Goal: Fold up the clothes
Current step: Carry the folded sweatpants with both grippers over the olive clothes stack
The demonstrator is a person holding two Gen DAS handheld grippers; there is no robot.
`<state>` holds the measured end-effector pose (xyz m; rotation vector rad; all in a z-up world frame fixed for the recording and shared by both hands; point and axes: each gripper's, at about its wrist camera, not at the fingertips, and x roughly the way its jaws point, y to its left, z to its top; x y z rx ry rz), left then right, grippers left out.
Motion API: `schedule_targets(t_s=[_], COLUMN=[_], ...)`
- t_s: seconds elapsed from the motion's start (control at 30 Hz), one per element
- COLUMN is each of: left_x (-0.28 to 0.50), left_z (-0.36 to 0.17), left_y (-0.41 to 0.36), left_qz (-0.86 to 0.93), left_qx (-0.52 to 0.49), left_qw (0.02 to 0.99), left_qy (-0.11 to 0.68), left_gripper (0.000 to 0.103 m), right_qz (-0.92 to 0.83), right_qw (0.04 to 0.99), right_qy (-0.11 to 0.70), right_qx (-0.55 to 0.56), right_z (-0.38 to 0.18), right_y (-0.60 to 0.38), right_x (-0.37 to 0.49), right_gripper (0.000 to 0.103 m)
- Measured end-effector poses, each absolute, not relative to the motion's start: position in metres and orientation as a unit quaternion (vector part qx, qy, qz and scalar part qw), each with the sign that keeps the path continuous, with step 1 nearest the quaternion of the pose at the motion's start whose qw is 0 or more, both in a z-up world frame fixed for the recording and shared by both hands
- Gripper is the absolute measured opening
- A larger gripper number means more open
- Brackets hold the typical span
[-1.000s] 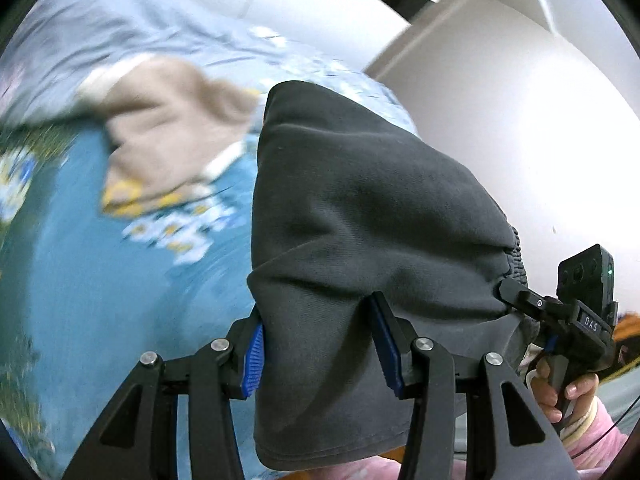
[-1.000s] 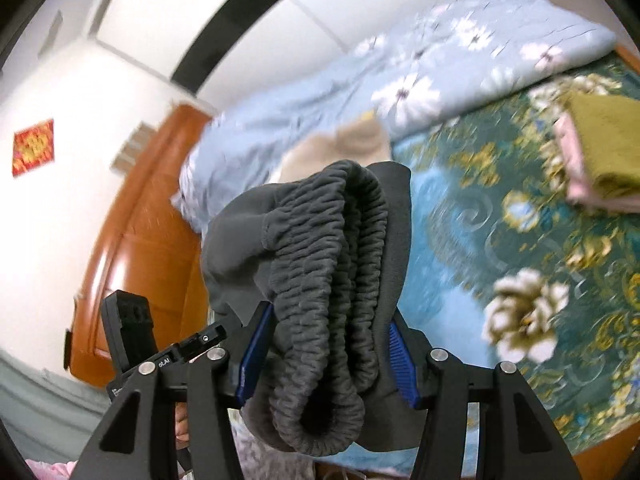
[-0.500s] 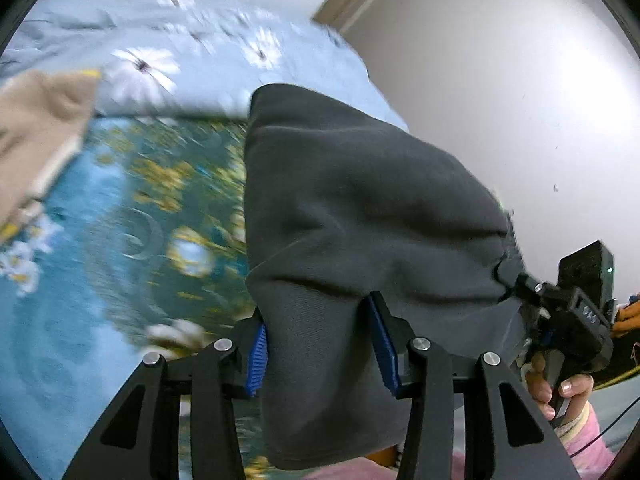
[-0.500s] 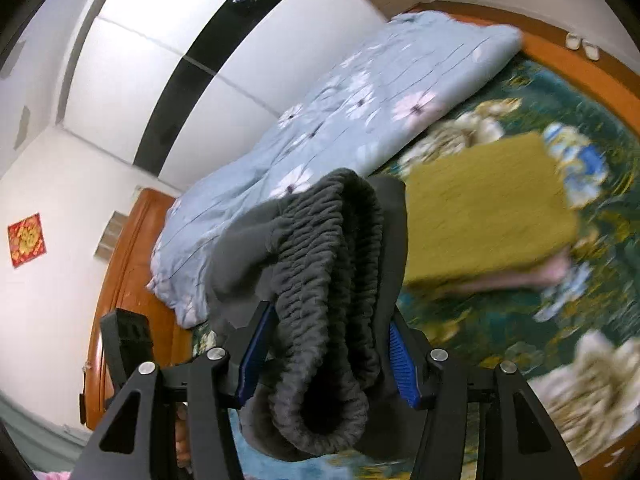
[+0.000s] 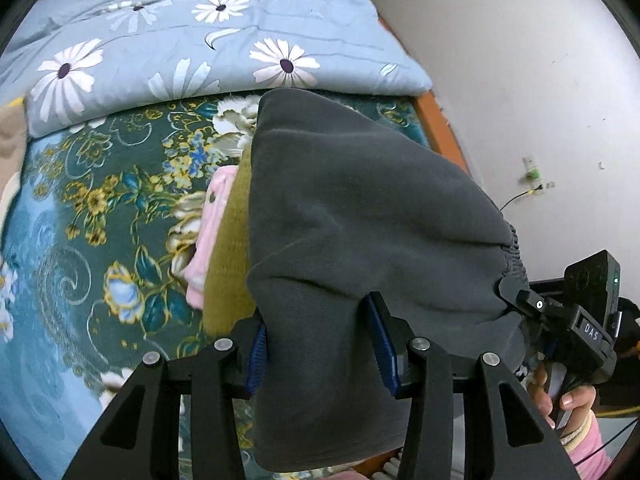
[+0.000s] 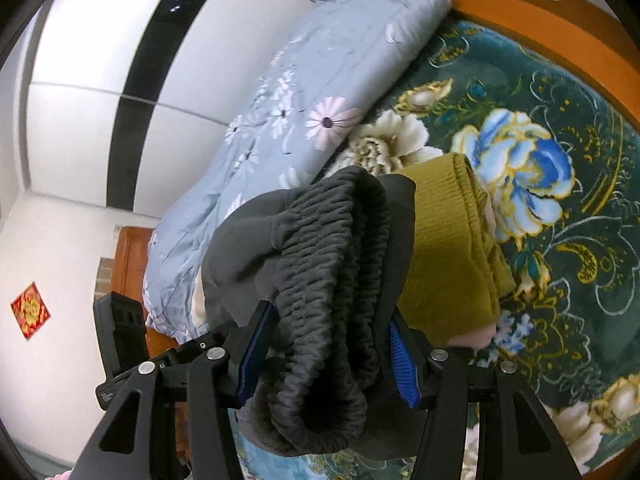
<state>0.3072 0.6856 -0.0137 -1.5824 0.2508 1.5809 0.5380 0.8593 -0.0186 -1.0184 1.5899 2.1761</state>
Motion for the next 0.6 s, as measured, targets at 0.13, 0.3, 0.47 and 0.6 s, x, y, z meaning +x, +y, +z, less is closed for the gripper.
schedule_targets(t_s=[0.13, 0.3, 0.47, 0.6], left_x=[0.284, 0.269, 0.266, 0.262], left_z=[-0.043, -0.089, -0.111, -0.097], left_y=[0.709, 0.715, 0.712, 0.713], left_qz=[0.623, 0.604, 0.595, 0.609], left_qx=[-0.656, -0.689, -0.703, -0.685], left_qw=[0.416, 0.392, 0.380, 0.394], left_qy=[0.093, 0.085, 0.084, 0.069], left_gripper=[0.047, 0.047, 0.047, 0.047], right_qz=[0.734, 0.712, 0.697, 0.710], right_qw=[0.135, 0.141, 0.162, 0.160], right_qy=[0.555, 0.553, 0.565, 0.570], right_qx=[-0.368, -0.410, -0.411, -0.380], right_z=[-0.042, -0.086, -0.117, -0.104], right_y=[0.887, 0.907, 0.904, 0.901], right_x=[0.518, 0.494, 0.497, 0.502], right_gripper=[0.058, 0.058, 0.058, 0.058])
